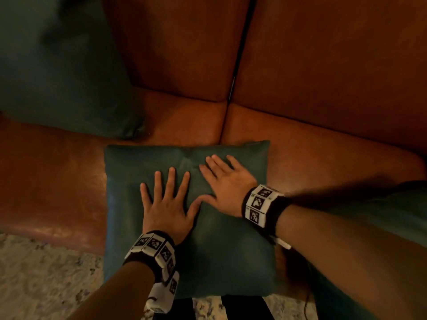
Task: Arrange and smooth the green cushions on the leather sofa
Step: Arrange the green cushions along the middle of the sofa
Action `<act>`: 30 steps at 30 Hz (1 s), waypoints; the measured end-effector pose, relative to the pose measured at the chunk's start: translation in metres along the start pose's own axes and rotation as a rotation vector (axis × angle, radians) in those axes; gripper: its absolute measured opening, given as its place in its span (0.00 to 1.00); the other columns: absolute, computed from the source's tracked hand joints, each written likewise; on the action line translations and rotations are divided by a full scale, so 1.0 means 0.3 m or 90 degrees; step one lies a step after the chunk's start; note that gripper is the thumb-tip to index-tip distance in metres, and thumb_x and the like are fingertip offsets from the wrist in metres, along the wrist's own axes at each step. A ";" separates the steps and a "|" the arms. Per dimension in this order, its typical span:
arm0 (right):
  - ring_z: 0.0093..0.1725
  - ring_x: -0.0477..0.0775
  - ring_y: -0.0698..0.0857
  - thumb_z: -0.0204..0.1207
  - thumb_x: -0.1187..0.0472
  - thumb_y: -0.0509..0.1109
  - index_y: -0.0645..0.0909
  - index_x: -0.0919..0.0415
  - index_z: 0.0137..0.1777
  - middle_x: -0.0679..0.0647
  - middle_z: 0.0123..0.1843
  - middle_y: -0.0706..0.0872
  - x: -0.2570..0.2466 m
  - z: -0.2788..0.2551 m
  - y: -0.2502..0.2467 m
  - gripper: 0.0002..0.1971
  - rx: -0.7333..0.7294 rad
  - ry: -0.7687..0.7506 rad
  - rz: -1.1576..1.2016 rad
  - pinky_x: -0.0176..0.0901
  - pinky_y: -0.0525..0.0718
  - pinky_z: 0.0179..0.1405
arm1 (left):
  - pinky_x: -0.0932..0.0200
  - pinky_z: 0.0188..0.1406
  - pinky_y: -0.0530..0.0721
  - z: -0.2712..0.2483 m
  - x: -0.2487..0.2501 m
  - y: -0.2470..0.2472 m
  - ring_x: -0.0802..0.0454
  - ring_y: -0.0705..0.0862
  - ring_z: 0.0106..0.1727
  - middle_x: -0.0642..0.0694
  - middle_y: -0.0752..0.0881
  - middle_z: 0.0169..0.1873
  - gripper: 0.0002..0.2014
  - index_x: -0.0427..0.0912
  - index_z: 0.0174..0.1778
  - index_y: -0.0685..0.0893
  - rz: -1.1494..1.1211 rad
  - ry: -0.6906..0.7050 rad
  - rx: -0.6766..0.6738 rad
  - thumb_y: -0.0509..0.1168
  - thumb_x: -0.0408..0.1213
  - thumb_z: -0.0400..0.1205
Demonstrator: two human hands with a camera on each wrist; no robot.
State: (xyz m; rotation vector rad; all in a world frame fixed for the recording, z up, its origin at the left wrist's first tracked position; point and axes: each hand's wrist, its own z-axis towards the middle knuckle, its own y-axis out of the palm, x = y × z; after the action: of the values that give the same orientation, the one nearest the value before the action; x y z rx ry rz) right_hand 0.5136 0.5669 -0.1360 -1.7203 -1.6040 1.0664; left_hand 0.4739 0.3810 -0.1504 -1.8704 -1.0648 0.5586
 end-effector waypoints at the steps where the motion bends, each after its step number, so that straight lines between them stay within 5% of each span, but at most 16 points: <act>1: 0.86 0.57 0.51 0.79 0.32 0.40 0.50 0.58 0.85 0.60 0.86 0.54 0.018 -0.005 0.035 0.41 -0.005 -0.004 -0.008 0.61 0.47 0.83 | 0.31 0.79 0.36 -0.001 -0.003 0.001 0.42 0.35 0.84 0.51 0.41 0.84 0.35 0.63 0.82 0.37 -0.002 0.002 0.001 0.32 0.70 0.79; 5: 0.86 0.56 0.50 0.77 0.32 0.30 0.47 0.54 0.85 0.57 0.87 0.52 0.226 -0.050 0.094 0.40 -0.017 0.181 0.018 0.63 0.49 0.82 | 0.33 0.79 0.35 0.001 -0.005 -0.006 0.44 0.35 0.84 0.52 0.41 0.84 0.35 0.64 0.82 0.39 -0.023 0.008 0.004 0.32 0.70 0.78; 8: 0.85 0.57 0.51 0.84 0.38 0.38 0.49 0.57 0.85 0.58 0.87 0.52 0.290 -0.121 0.054 0.35 -0.020 0.304 0.067 0.62 0.53 0.81 | 0.32 0.79 0.37 -0.008 -0.017 -0.026 0.43 0.36 0.84 0.51 0.41 0.84 0.36 0.64 0.82 0.40 -0.047 0.010 0.010 0.33 0.71 0.78; 14: 0.80 0.59 0.68 0.80 0.39 0.50 0.67 0.63 0.79 0.62 0.80 0.71 -0.039 -0.199 0.081 0.35 0.224 0.246 0.150 0.61 0.67 0.77 | 0.26 0.77 0.46 -0.104 -0.023 -0.047 0.40 0.49 0.84 0.48 0.53 0.84 0.33 0.62 0.83 0.51 0.047 0.265 0.016 0.43 0.65 0.80; 18: 0.81 0.55 0.67 0.82 0.39 0.50 0.63 0.58 0.81 0.56 0.82 0.68 -0.095 -0.262 0.268 0.33 0.241 0.430 0.282 0.58 0.69 0.75 | 0.29 0.79 0.43 -0.022 -0.154 -0.056 0.39 0.45 0.84 0.49 0.49 0.85 0.35 0.67 0.81 0.48 0.082 0.148 0.001 0.38 0.72 0.76; 21: 0.70 0.63 0.78 0.84 0.41 0.51 0.63 0.56 0.80 0.58 0.77 0.75 -0.090 -0.356 0.349 0.29 0.182 0.599 0.403 0.55 0.76 0.65 | 0.28 0.79 0.42 0.049 -0.232 -0.109 0.41 0.40 0.84 0.50 0.43 0.85 0.37 0.68 0.81 0.45 0.059 0.059 -0.032 0.35 0.73 0.74; 23: 0.64 0.66 0.82 0.85 0.44 0.49 0.66 0.57 0.78 0.59 0.74 0.78 -0.120 -0.428 0.367 0.27 0.232 0.633 0.428 0.53 0.79 0.59 | 0.28 0.78 0.42 0.062 -0.224 -0.151 0.40 0.40 0.84 0.48 0.43 0.85 0.38 0.63 0.82 0.46 0.046 0.052 -0.017 0.34 0.71 0.75; 26: 0.63 0.62 0.85 0.82 0.42 0.50 0.74 0.59 0.73 0.60 0.69 0.83 -0.236 -0.477 0.354 0.29 0.372 0.600 0.355 0.51 0.83 0.59 | 0.28 0.78 0.44 0.014 -0.082 -0.164 0.38 0.45 0.84 0.43 0.50 0.84 0.36 0.55 0.83 0.53 0.116 0.253 0.035 0.41 0.65 0.79; 30: 0.68 0.56 0.83 0.82 0.35 0.46 0.73 0.60 0.75 0.59 0.71 0.82 -0.338 -0.472 0.500 0.35 0.311 0.642 0.363 0.51 0.81 0.65 | 0.25 0.76 0.50 -0.132 0.145 -0.033 0.37 0.54 0.84 0.44 0.58 0.83 0.33 0.58 0.82 0.57 0.257 0.685 -0.008 0.51 0.62 0.80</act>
State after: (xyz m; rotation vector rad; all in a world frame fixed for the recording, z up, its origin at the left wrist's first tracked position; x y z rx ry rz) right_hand 0.7168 0.4640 -0.1664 -1.9009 -0.2162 0.5436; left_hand 0.5211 0.4014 -0.1203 -1.9766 0.0186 -0.2668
